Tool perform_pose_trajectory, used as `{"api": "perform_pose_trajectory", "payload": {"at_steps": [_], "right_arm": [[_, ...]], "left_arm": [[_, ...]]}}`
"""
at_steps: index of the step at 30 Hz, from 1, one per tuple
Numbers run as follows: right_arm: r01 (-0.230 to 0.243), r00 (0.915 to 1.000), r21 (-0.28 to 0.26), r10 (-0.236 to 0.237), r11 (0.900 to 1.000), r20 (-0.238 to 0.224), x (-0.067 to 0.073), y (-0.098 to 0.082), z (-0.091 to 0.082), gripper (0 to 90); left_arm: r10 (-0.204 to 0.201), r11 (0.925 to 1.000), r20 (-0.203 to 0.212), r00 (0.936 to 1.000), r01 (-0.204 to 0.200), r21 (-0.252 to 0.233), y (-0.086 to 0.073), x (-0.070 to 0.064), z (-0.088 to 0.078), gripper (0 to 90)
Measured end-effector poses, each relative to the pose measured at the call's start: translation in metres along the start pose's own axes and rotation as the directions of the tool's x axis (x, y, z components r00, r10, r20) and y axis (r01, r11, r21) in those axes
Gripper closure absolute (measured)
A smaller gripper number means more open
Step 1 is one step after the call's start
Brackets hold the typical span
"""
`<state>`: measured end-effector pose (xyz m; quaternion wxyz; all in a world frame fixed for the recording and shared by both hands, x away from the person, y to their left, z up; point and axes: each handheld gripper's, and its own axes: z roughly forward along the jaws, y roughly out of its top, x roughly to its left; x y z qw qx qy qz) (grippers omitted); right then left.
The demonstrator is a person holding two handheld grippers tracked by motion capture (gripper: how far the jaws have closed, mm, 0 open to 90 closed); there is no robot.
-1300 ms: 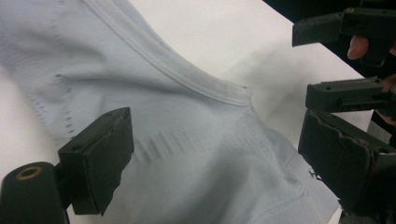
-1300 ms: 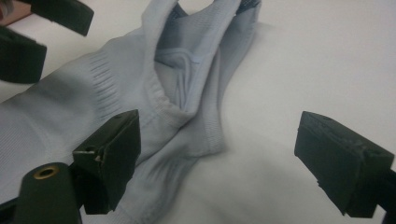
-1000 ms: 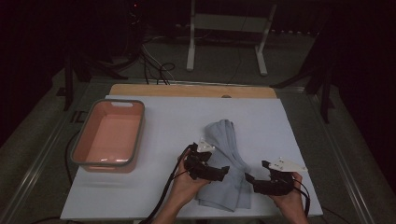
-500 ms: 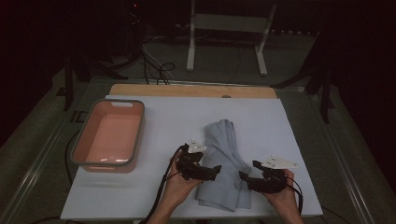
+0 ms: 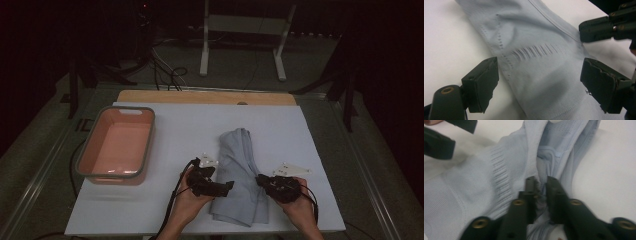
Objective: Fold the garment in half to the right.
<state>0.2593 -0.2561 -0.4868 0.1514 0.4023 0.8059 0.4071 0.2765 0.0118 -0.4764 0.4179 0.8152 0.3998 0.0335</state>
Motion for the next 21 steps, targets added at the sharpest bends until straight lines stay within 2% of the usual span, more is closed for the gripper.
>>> {"api": "perform_pose_trajectory", "payload": {"at_steps": [1, 3, 14, 21], "right_arm": [[-0.001, 1.0, -0.005, 0.001, 1.0, 0.003, 0.0, 0.0, -0.001, 87.9], [0.0, 0.9999, -0.014, 0.0, 1.0, 0.013, -0.001, 0.001, -0.003, 89.5], [-0.026, 0.9951, -0.047, 0.03, 0.999, 0.094, -0.011, 0.009, -0.001, 90.0], [-0.048, 0.9932, -0.022, 0.05, 0.999, 0.105, -0.016, 0.008, 0.002, 90.0]], "left_arm": [[0.003, 1.0, 0.005, 1.0, -0.003, 0.002, 0.0, -0.001, 0.001, 16.8], [0.01, 0.9999, 0.014, 0.9999, -0.01, 0.008, 0.0, -0.004, 0.004, 17.4], [0.046, 0.9979, 0.062, 0.997, -0.048, 0.043, -0.004, -0.014, 0.014, 23.6], [0.074, 0.9939, 0.07, 0.9948, -0.079, 0.076, -0.005, -0.024, 0.025, 26.7]]}}
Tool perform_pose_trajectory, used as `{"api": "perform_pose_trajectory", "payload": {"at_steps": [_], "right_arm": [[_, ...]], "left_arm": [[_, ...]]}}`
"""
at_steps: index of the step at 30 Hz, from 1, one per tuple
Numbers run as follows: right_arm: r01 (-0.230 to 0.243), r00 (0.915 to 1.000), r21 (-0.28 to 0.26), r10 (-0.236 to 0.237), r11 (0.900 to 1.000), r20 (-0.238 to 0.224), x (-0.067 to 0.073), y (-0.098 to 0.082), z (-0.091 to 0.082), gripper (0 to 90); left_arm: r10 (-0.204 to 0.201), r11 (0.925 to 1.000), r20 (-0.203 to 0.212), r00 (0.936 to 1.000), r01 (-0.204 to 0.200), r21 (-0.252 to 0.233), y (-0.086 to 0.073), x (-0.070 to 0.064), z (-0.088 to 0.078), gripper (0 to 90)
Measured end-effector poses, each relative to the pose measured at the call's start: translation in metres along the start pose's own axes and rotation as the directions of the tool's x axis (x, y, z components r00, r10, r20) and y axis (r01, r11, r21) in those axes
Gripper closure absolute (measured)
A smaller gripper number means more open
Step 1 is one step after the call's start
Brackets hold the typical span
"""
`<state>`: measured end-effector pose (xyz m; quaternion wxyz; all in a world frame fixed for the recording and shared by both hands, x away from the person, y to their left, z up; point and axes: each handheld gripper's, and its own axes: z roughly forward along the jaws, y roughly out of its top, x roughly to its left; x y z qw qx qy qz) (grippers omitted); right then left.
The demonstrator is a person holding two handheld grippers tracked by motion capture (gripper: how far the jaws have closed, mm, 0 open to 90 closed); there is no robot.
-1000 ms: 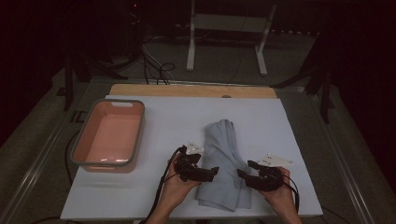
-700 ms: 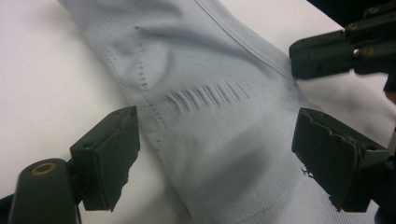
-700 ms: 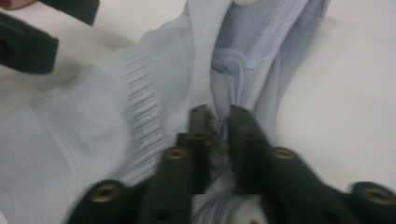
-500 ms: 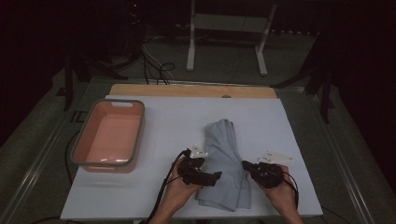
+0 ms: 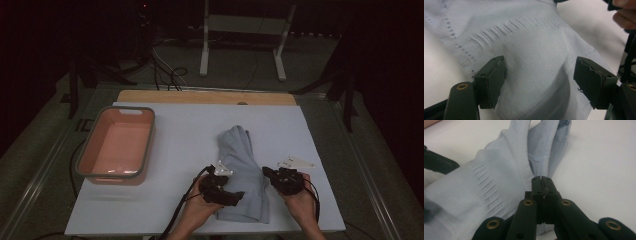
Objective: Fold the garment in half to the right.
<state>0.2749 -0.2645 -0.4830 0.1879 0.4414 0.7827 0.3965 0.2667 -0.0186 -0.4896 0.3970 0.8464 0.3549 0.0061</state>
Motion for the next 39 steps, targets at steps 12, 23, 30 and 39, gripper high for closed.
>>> {"api": "perform_pose_trajectory", "payload": {"at_steps": [12, 23, 30, 39], "right_arm": [[-0.062, 0.9978, 0.066, 0.063, 0.996, -0.022, 0.008, -0.012, -0.018, 37.9], [-0.041, 0.9951, 0.1, 0.05, 0.994, -0.085, 0.028, -0.02, -0.022, 34.0], [-0.016, 0.9989, 0.15, 0.022, 0.989, -0.04, 0.031, -0.023, -0.013, 33.5], [0.019, 0.9998, 0.177, -0.018, 0.984, -0.007, 0.033, -0.024, -0.009, 33.3]], "left_arm": [[0.001, 0.9999, -0.005, 1.0, -0.001, 0.012, 0.002, -0.003, 0.006, 27.1], [-0.004, 1.0, 0.004, 1.0, 0.004, 0.008, 0.003, 0.0, 0.005, 27.9], [-0.032, 0.999, -0.011, 0.9994, 0.032, -0.031, 0.007, 0.008, -0.001, 27.1], [-0.087, 0.9947, -0.058, 0.9946, 0.083, -0.061, 0.013, 0.029, -0.004, 23.0]]}}
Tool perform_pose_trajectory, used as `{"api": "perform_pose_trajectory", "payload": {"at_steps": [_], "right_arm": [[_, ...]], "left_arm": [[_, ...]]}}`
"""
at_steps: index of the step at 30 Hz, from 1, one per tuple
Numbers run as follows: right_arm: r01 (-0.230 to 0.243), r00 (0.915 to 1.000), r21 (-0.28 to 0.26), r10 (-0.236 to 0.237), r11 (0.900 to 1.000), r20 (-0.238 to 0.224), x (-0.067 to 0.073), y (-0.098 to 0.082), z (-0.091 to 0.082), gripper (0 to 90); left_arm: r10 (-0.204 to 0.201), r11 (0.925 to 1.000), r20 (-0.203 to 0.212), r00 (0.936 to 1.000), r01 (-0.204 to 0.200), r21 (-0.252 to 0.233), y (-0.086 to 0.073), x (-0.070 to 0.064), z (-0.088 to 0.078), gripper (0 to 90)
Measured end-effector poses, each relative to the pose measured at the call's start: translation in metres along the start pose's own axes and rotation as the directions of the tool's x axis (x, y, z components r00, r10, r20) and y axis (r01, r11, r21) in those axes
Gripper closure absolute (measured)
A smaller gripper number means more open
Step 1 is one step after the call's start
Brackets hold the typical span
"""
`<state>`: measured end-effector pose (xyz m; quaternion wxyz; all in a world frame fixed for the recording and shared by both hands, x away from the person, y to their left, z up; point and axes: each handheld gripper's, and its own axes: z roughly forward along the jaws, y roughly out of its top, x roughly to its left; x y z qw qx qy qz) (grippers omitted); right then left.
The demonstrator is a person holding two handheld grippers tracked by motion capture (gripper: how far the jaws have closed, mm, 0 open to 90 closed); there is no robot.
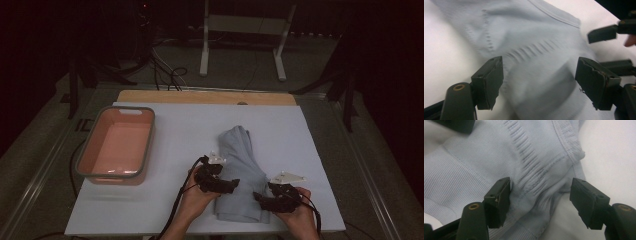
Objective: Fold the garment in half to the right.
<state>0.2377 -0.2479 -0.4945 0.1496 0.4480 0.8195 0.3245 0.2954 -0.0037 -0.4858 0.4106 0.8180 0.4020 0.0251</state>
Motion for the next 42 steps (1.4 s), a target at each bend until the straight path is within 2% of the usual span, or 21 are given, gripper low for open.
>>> {"api": "perform_pose_trajectory", "payload": {"at_steps": [8, 15, 23, 28, 34, 37, 42], "right_arm": [[0.002, 1.0, 0.008, -0.002, 1.0, 0.004, 0.0, 0.0, 0.002, 33.0], [0.009, 0.9999, 0.012, -0.01, 1.0, 0.01, 0.0, 0.0, 0.002, 32.7], [0.033, 0.9993, 0.014, -0.033, 0.999, 0.014, 0.0, -0.001, 0.002, 32.5], [0.04, 0.999, 0.015, -0.04, 0.999, 0.017, 0.0, -0.001, 0.002, 32.3], [0.041, 0.9991, 0.013, -0.041, 0.999, 0.014, -0.001, -0.001, 0.002, 32.3], [0.041, 0.9991, 0.013, -0.041, 0.999, 0.013, -0.001, -0.001, 0.002, 32.2], [0.037, 0.9993, 0.013, -0.037, 0.999, 0.01, -0.001, 0.0, 0.001, 32.2]], "left_arm": [[-0.018, 0.9998, -0.012, 0.9998, 0.018, -0.006, 0.01, 0.014, 0.008, 19.1], [-0.03, 0.9995, -0.026, 0.9992, 0.03, 0.001, 0.019, 0.02, 0.016, 20.2], [-0.052, 0.9983, -0.028, 0.9983, 0.052, 0.025, 0.022, 0.027, 0.026, 22.3], [-0.063, 0.9973, -0.029, 0.9976, 0.064, 0.038, 0.022, 0.028, 0.032, 24.7], [-0.052, 0.9964, -0.065, 0.9965, 0.057, 0.063, 0.022, 0.027, 0.038, 26.5], [-0.049, 0.9961, -0.076, 0.9959, 0.055, 0.069, 0.022, 0.026, 0.039, 32.4], [-0.019, 0.9951, -0.094, 0.9954, 0.028, 0.094, 0.023, 0.023, 0.04, 57.8]]}}
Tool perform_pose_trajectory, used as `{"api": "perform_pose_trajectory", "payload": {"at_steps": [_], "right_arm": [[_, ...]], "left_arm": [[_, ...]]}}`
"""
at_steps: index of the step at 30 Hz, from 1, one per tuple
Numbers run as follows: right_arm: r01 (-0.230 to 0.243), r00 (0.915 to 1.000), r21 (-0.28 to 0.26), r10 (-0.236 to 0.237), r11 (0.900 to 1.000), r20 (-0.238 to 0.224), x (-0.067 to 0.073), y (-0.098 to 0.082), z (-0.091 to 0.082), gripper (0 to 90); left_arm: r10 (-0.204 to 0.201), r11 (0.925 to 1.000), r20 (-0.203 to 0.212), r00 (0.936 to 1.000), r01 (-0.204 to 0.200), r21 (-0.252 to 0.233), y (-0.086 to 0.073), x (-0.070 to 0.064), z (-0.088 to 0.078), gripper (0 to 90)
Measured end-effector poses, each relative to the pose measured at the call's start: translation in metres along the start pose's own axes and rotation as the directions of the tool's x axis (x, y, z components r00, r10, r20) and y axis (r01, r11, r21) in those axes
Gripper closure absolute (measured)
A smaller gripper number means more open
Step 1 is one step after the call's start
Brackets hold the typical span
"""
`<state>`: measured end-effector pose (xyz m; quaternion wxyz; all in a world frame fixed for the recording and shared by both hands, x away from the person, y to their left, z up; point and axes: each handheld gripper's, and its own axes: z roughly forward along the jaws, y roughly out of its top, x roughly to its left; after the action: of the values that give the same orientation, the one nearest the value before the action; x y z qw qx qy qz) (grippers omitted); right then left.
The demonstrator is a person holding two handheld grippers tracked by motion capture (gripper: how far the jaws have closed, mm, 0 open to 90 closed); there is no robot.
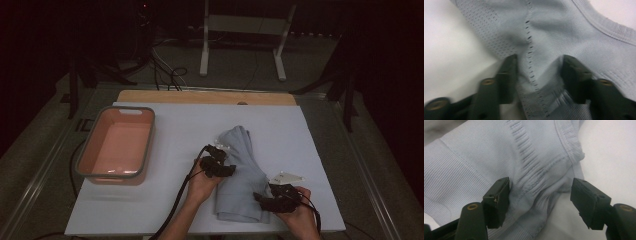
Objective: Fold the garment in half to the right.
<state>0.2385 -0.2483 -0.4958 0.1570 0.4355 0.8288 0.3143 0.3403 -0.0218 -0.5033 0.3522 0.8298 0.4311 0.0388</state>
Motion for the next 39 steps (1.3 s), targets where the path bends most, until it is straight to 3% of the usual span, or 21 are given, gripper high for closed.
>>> {"api": "perform_pose_trajectory", "payload": {"at_steps": [5, 7, 16, 23, 26, 33, 39], "right_arm": [[-0.003, 1.0, -0.004, 0.003, 1.0, -0.001, -0.001, 0.0, 0.0, 32.0], [-0.002, 1.0, -0.006, 0.002, 1.0, 0.002, -0.001, 0.001, 0.001, 31.9], [-0.012, 0.9999, -0.008, 0.012, 1.0, 0.004, 0.002, 0.004, 0.005, 32.0], [-0.03, 0.9995, -0.003, 0.03, 1.0, -0.004, 0.006, 0.008, 0.009, 32.2], [-0.013, 0.9999, -0.002, 0.013, 1.0, -0.01, 0.007, 0.01, 0.012, 32.0], [-0.079, 0.9967, -0.013, 0.079, 0.997, -0.019, 0.008, 0.016, 0.013, 13.9], [-0.101, 0.9941, 0.004, 0.102, 0.995, -0.038, 0.011, 0.016, 0.017, 9.4]], "left_arm": [[0.045, 0.999, -0.032, 0.9985, -0.045, 0.01, 0.0, -0.006, -0.002, 81.4], [0.059, 0.9982, -0.055, 0.9968, -0.059, 0.011, 0.0, -0.008, -0.005, 83.8], [0.072, 0.9973, -0.097, 0.9927, -0.073, -0.004, -0.002, -0.005, -0.019, 85.2], [0.053, 0.9984, -0.11, 0.9925, -0.055, -0.014, -0.006, 0.003, -0.025, 85.2], [0.046, 0.9987, -0.109, 0.993, -0.049, -0.018, -0.006, 0.005, -0.026, 85.2], [0.042, 0.9988, -0.101, 0.994, -0.044, -0.021, -0.006, 0.0, -0.022, 84.6], [0.033, 0.9991, -0.1, 0.9944, -0.036, -0.024, -0.007, -0.002, -0.02, 84.1]]}}
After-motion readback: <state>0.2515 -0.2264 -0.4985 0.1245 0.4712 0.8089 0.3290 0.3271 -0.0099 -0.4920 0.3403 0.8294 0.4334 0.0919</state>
